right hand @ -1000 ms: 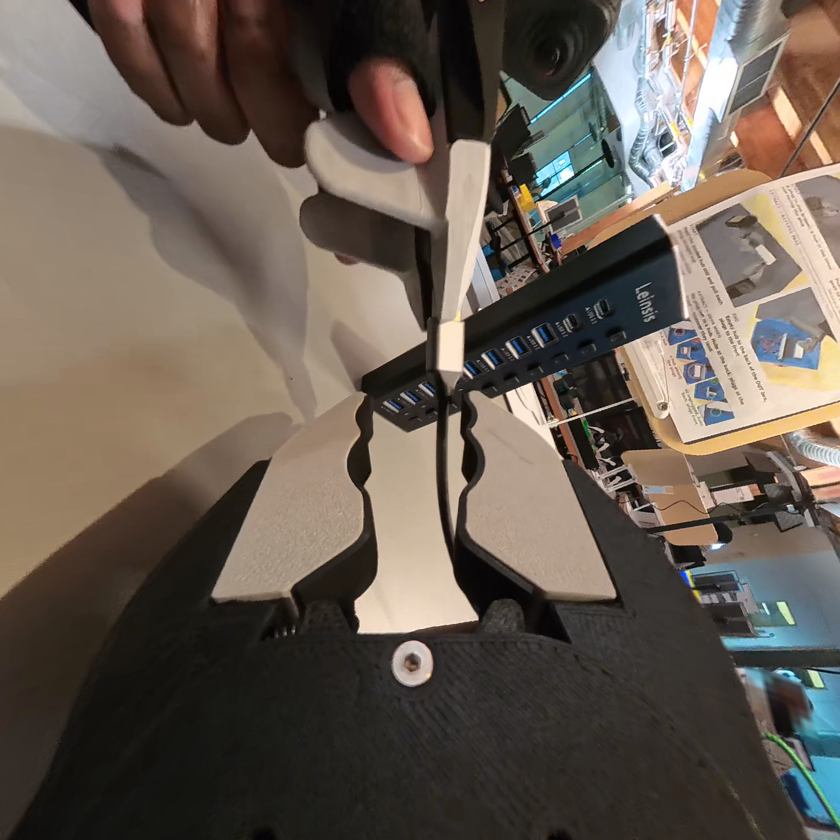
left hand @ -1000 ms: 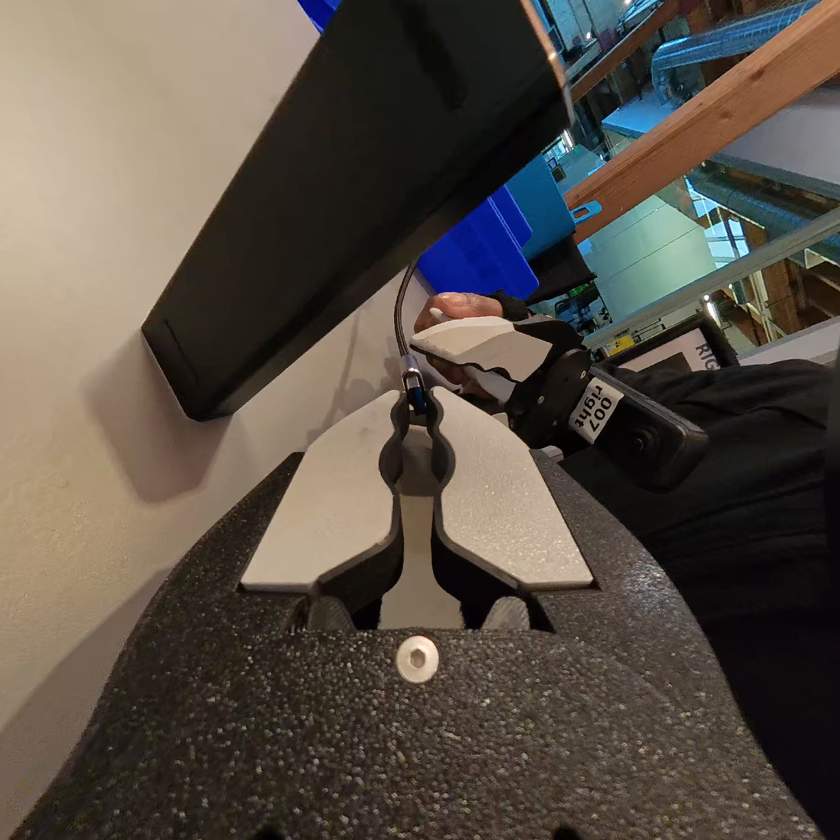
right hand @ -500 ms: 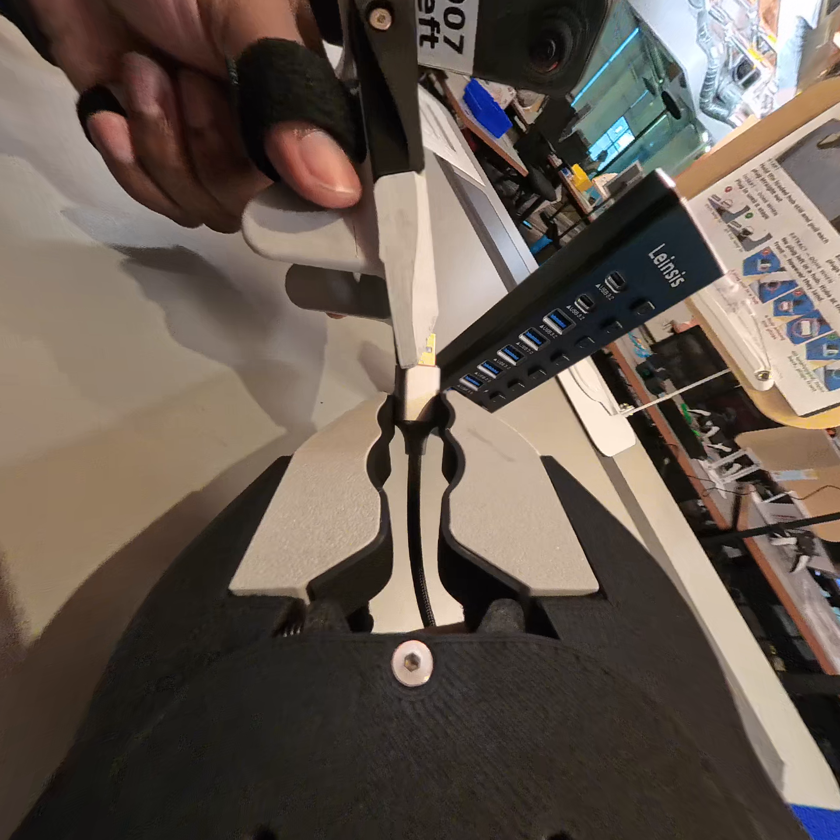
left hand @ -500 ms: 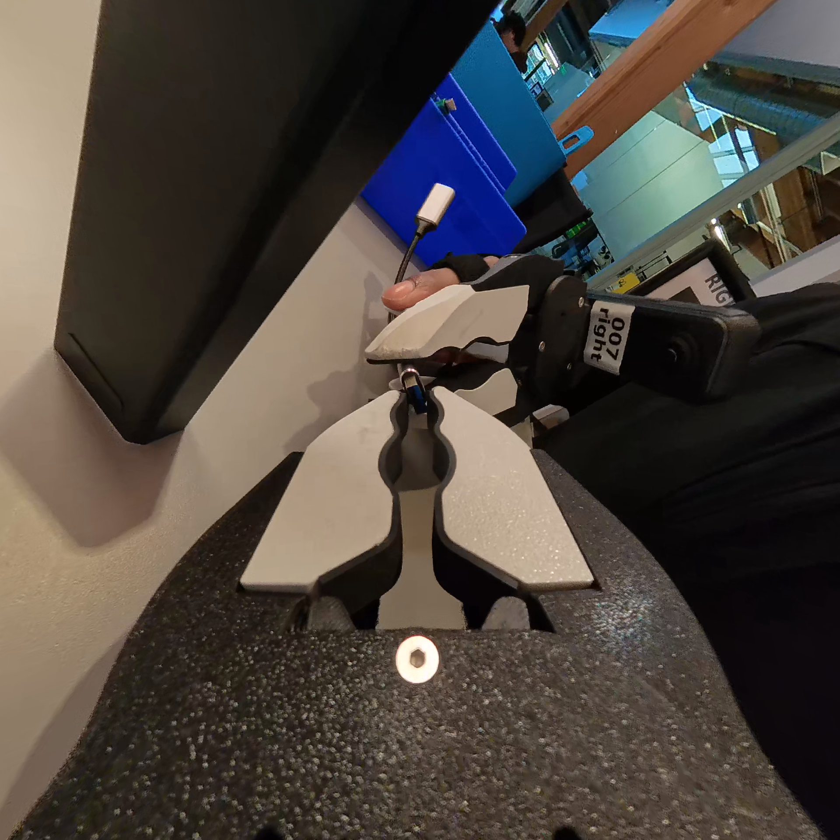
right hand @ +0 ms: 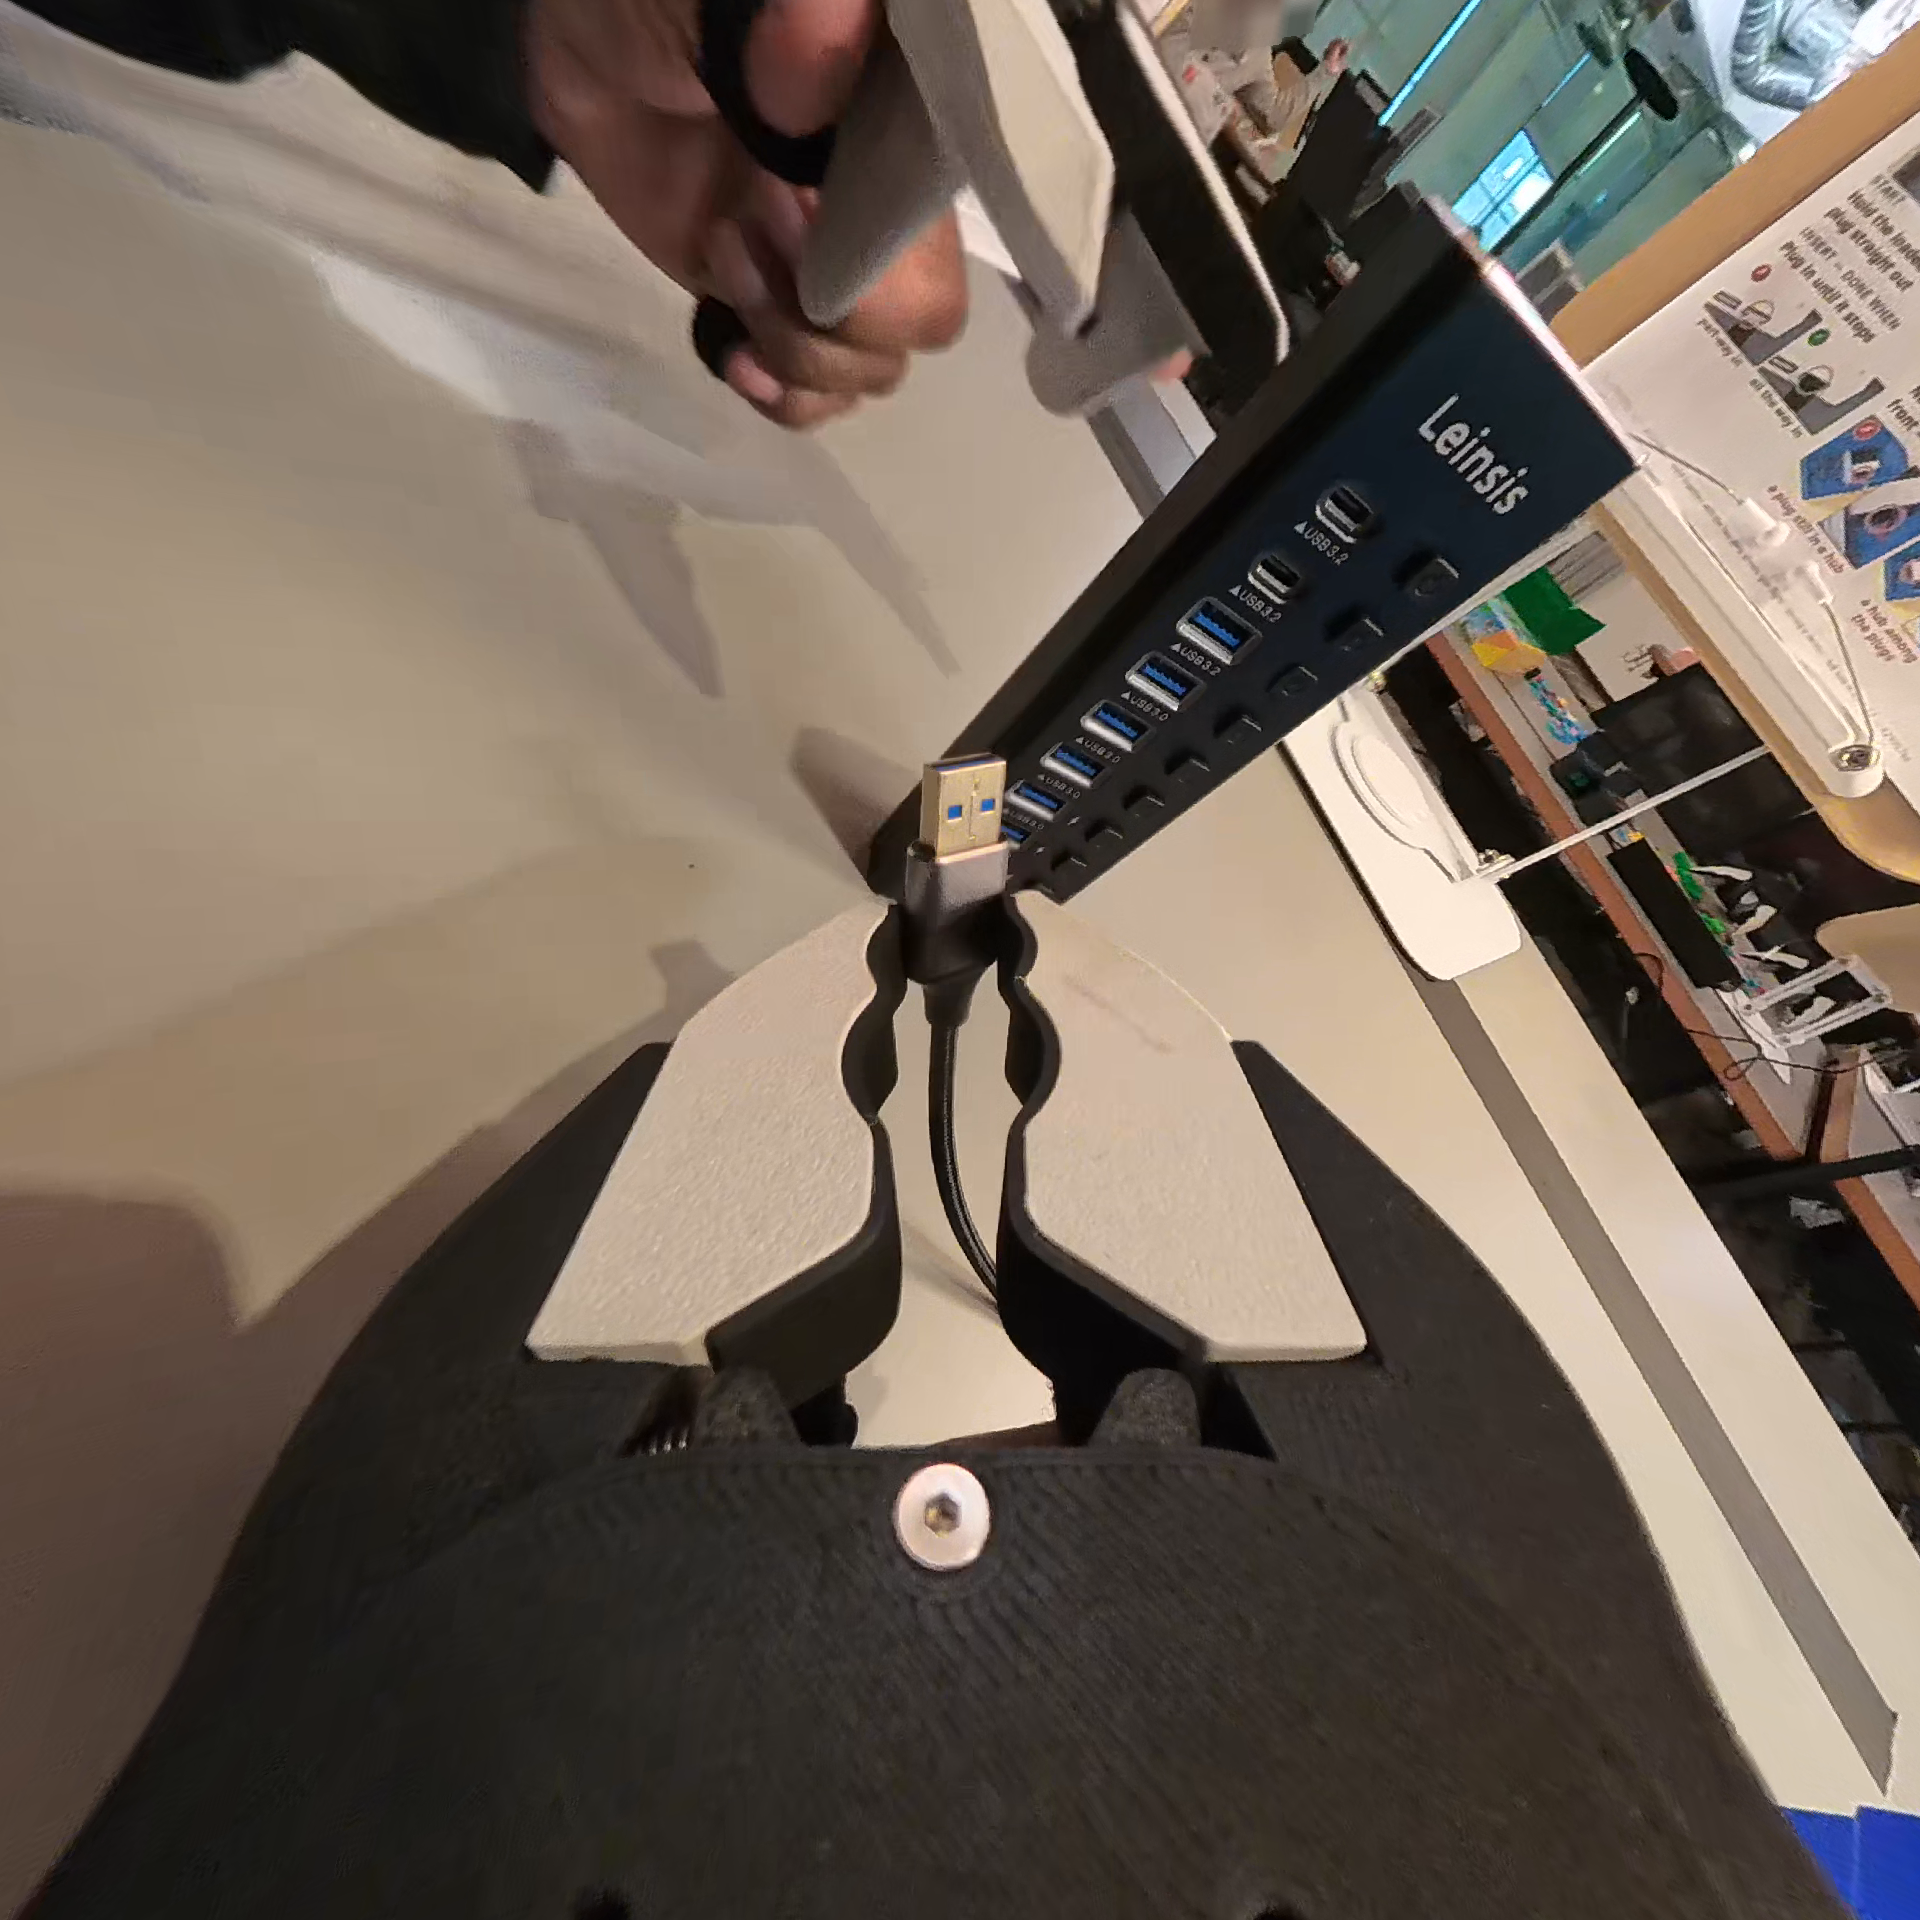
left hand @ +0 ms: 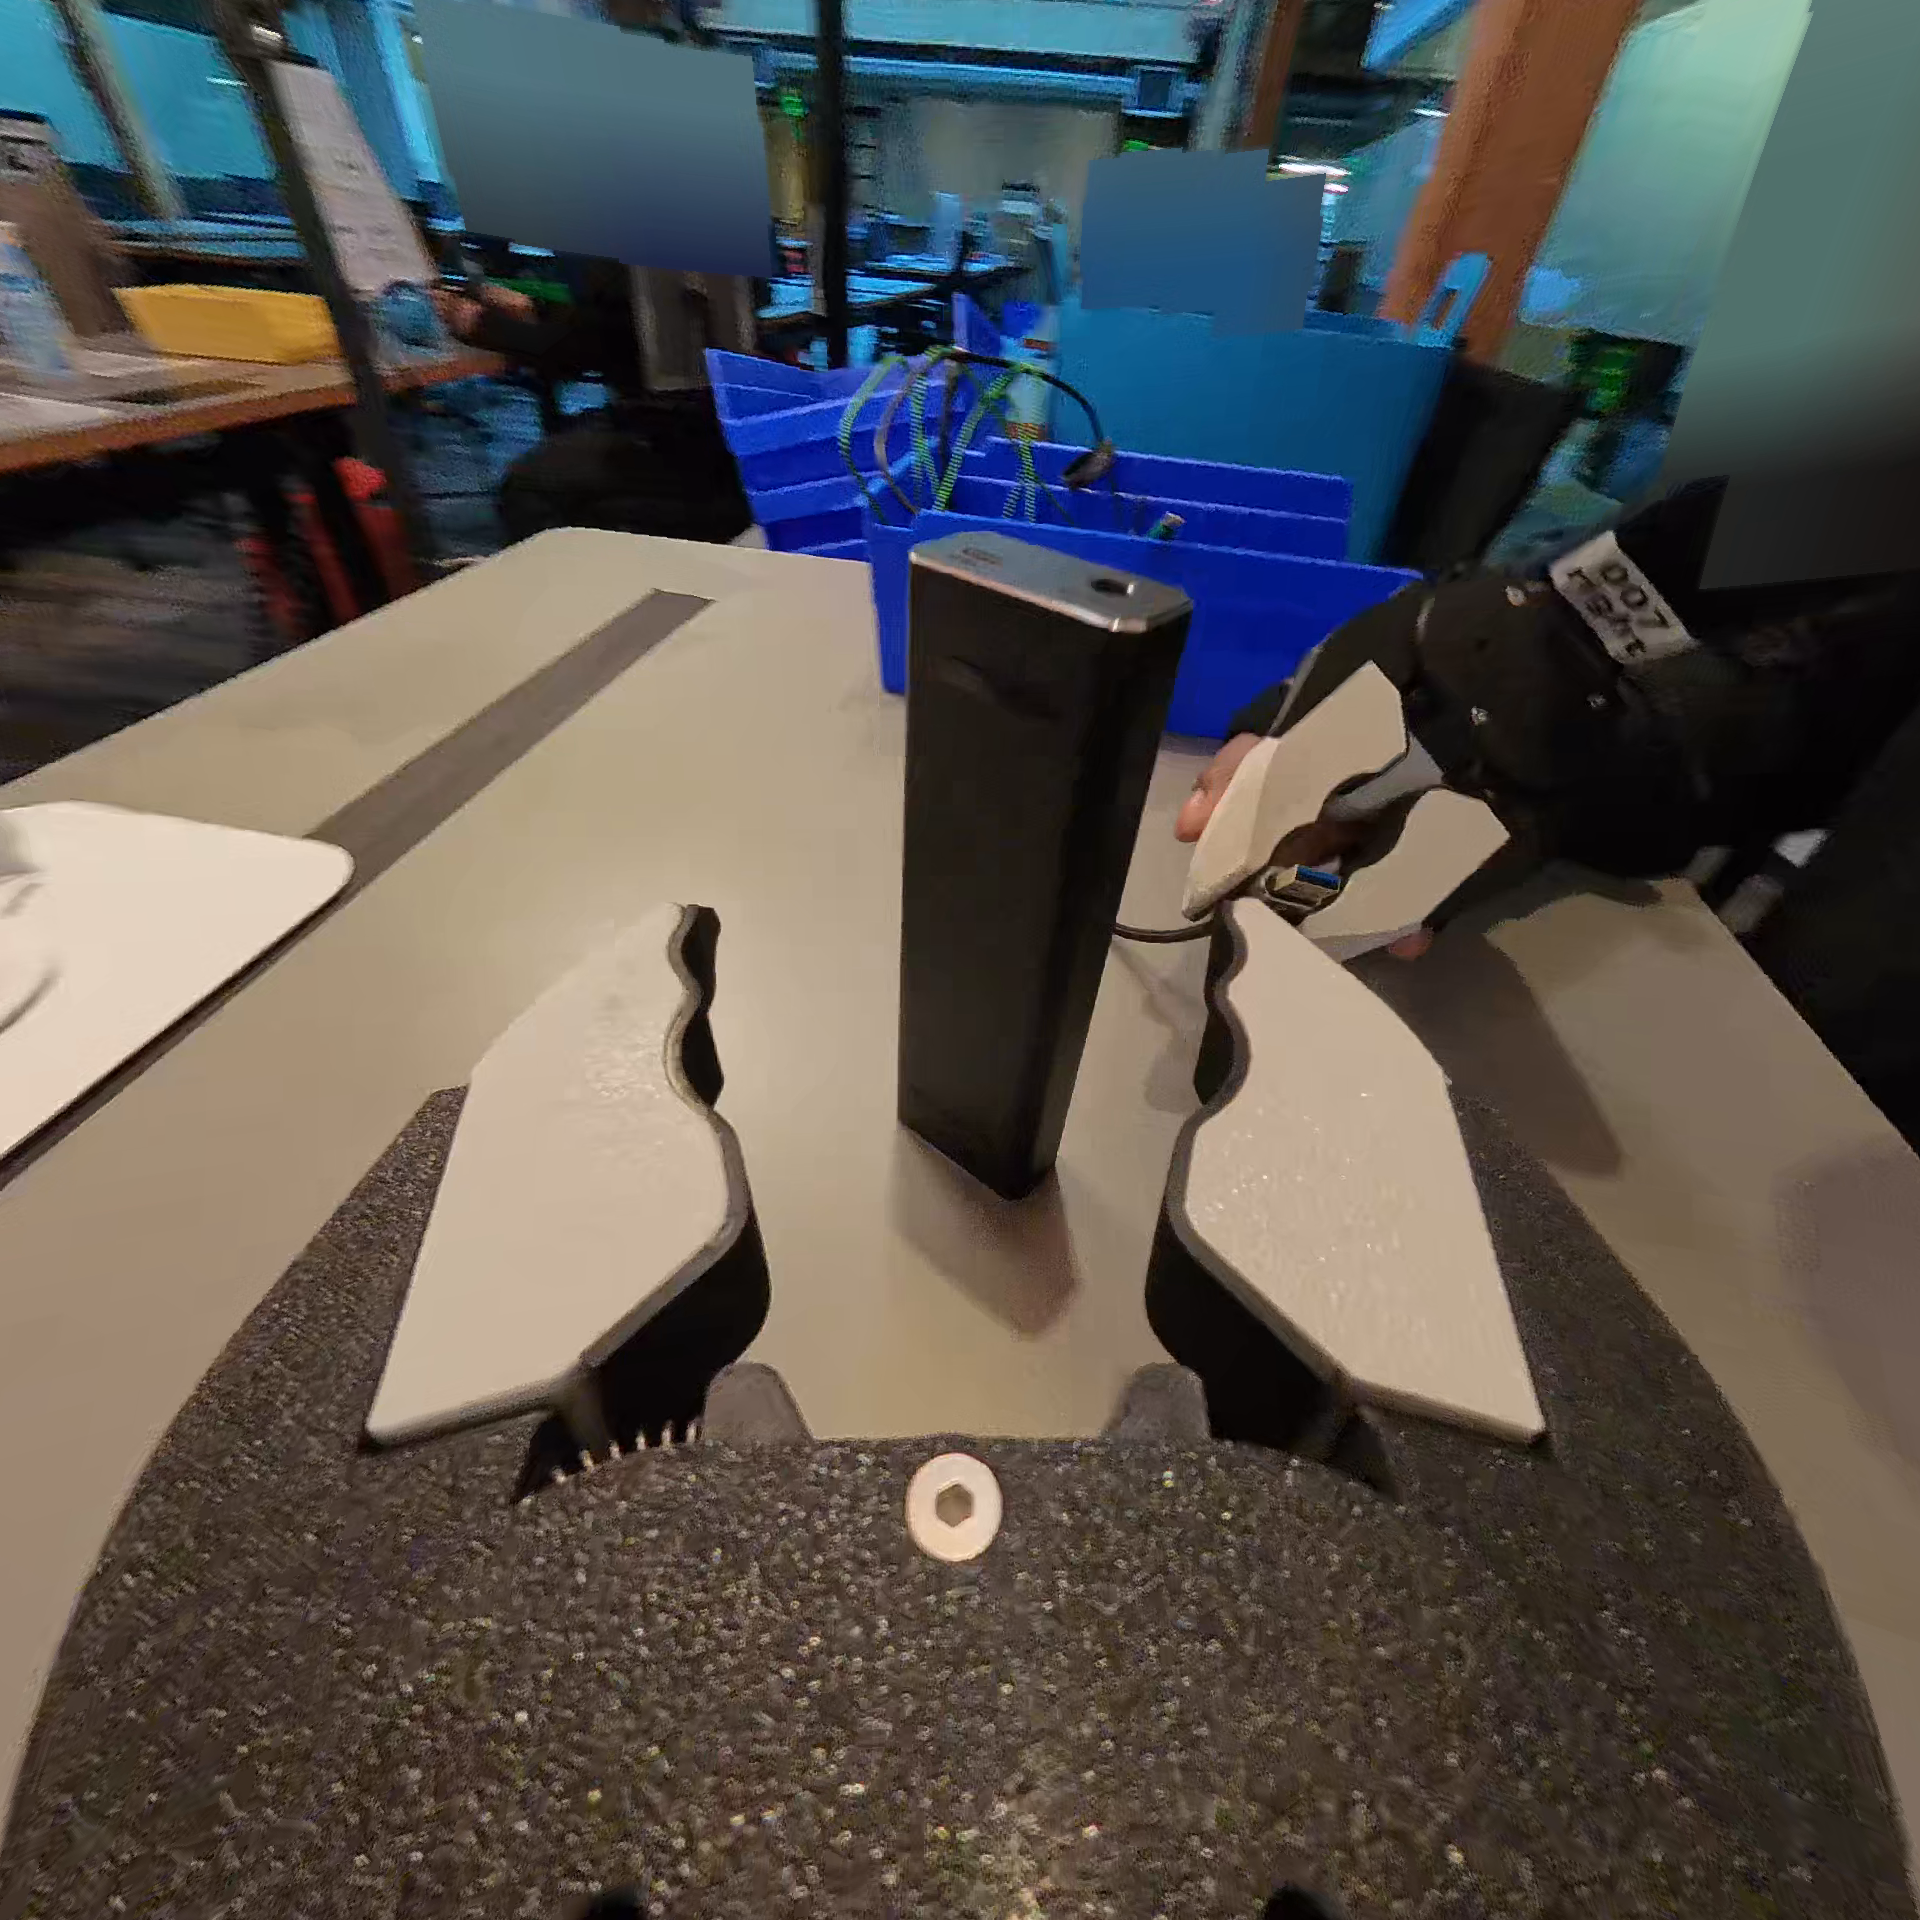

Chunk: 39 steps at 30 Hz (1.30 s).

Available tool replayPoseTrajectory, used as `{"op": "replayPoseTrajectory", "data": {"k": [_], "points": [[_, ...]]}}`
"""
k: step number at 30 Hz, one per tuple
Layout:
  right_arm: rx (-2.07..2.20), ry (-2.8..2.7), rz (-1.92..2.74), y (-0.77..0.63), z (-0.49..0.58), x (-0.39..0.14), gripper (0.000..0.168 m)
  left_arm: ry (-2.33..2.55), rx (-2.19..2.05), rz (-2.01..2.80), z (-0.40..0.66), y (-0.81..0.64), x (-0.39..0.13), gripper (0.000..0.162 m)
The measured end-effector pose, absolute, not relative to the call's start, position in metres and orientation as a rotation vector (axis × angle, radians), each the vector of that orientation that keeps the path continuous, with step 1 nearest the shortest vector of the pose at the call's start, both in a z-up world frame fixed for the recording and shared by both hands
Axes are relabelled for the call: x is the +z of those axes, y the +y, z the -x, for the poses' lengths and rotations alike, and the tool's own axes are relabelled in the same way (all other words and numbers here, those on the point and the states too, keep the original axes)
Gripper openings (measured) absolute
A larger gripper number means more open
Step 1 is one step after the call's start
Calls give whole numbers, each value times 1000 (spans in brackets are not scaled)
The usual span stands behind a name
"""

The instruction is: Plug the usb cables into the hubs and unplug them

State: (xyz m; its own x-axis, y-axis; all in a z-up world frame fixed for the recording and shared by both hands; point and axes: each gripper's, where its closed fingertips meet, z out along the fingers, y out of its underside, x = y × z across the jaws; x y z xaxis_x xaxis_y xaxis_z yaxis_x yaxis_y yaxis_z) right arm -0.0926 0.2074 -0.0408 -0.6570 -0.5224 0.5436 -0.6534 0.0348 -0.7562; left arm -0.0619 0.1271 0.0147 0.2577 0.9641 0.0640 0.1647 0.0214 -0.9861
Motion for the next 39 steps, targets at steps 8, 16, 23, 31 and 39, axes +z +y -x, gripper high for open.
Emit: {"op": "replayPoseTrajectory", "data": {"k": [8,16,23,31,39], "points": [[1604,-2316,-1300,204,100,-48,15,-855,564,1645,103,156,-22,104],[1505,-2459,-1280,190,116,-52,15,-773,426,1695,103,166,-26,63],[1507,-2461,-1258,190,120,-54,15,-801,486,1710,104,164,-28,71],[1434,-2367,-1236,193,131,-56,15,-1140,778,1448,75,125,-6,96],[1241,-2187,-1188,195,138,-62,15,-1356,700,985,38,179,12,33]]}}
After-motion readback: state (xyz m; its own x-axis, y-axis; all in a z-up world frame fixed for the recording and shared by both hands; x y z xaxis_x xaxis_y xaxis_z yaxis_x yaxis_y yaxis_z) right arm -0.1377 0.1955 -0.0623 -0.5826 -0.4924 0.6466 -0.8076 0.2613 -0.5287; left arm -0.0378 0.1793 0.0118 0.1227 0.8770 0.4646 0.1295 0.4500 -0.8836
